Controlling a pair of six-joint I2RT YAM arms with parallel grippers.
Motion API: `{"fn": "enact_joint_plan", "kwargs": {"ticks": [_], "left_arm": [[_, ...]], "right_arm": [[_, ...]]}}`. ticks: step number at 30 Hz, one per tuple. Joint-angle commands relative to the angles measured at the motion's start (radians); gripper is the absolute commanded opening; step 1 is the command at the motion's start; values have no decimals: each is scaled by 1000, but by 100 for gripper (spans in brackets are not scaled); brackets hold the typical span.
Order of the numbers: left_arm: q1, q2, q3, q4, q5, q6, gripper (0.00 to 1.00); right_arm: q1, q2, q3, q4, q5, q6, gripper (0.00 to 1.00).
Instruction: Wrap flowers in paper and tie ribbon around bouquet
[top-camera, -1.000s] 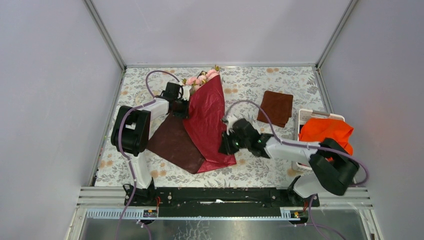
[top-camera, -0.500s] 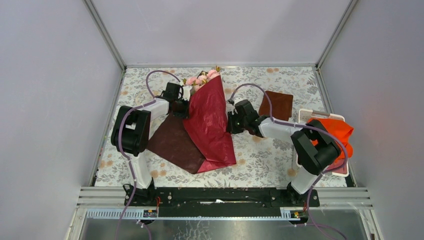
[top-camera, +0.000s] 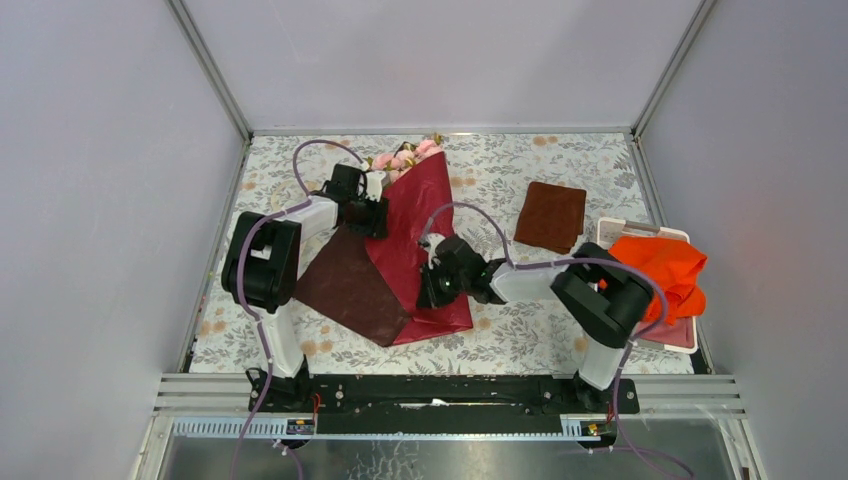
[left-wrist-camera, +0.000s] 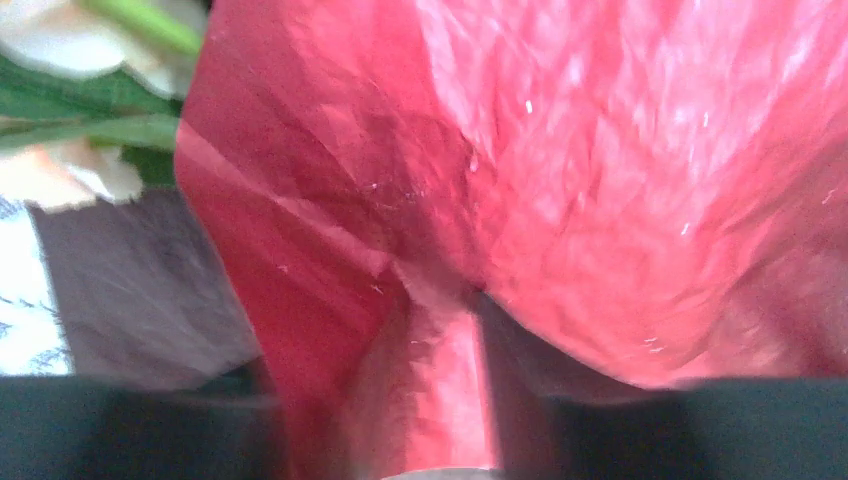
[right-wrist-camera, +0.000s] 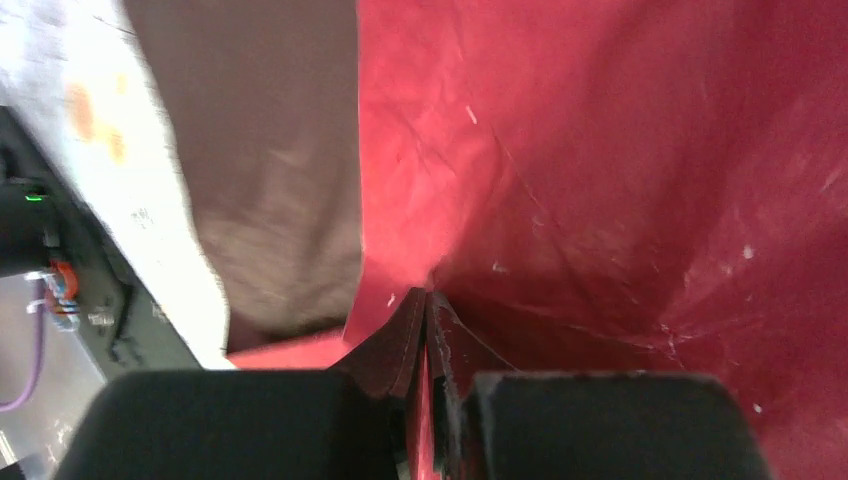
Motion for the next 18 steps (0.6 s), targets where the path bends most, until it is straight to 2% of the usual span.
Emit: {"fn": "enact_joint_plan", "kwargs": {"ticks": [1,2,3,6,9,14,18], "left_arm": [[8,-30,0,-75,23,85,73],[12,-58,-5,-105,31,114,88],[20,-91,-16,-140,39,145,97],[74,-218,-59,-251,46,242,99],[188,-332,-129,-357,-19,354,99],[328,-388,-288,-450,-198,516,99],[334,-387,-370,-438,-228,534,99]], "right_arm": [[4,113,-58,67,-31,122,8],[5,126,-71,76,-24,139,7],[6,130,-86,84,-11,157,6],[6,112,-138,112,26,201,4],[7,92,-179,147,47,231,4],[17,115,-192,218,25,252,5],[32,122,-183,217,34,233,5]]}}
